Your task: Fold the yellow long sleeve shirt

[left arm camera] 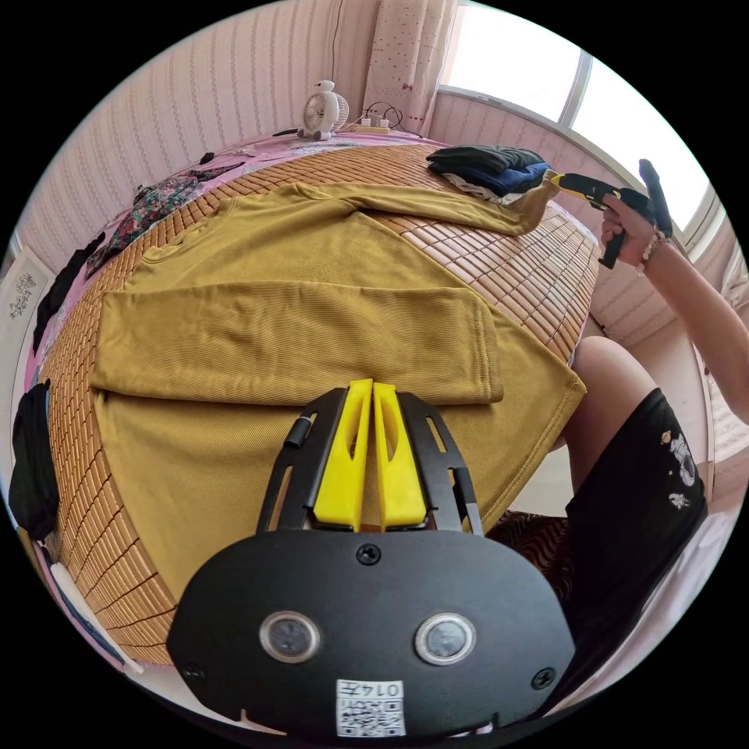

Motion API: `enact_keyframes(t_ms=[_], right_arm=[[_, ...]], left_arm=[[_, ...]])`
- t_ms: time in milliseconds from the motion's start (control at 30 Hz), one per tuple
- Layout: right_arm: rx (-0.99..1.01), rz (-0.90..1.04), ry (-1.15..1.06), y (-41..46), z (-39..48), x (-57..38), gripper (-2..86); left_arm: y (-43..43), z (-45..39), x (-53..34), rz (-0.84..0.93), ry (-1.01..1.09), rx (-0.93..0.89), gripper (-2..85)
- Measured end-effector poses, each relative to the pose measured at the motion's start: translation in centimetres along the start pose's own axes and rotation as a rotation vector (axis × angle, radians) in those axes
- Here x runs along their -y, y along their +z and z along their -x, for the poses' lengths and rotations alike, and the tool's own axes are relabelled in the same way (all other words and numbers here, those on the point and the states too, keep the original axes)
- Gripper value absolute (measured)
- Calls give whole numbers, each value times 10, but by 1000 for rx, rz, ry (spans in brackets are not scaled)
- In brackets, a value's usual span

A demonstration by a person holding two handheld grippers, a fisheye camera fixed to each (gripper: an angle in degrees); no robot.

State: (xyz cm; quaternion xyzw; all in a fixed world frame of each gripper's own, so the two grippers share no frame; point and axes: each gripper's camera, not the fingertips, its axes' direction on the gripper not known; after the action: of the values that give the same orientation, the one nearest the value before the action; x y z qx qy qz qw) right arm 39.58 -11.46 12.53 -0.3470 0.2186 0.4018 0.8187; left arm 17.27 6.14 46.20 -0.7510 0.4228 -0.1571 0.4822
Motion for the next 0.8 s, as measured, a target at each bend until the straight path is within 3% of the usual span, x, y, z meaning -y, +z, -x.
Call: enact_keyframes(t_ms=[167,300,367,433,600,800], right_arm=[[298,-106,-207,-34,83,33,1],[668,-202,-432,-78,174,42,4],[866,-170,-595,-88,214,28,5],[1020,-15,-785,-81,263,-9,15],[995,373,-938,-27,311,-98,48],[883,487,-929,0,312,-125,73]], left_arm=[[-10,20,-3,1,-90,-59,-5],[-46,53,-18,-130,-225,-201,1],[-76,69,-33,-205,-292,-146,9],[-107,85,-54,-277,-361,-43,17],[-163,145,-130,-289,-595,108,39],[-171,186,-164,-255,-715,128,59]])
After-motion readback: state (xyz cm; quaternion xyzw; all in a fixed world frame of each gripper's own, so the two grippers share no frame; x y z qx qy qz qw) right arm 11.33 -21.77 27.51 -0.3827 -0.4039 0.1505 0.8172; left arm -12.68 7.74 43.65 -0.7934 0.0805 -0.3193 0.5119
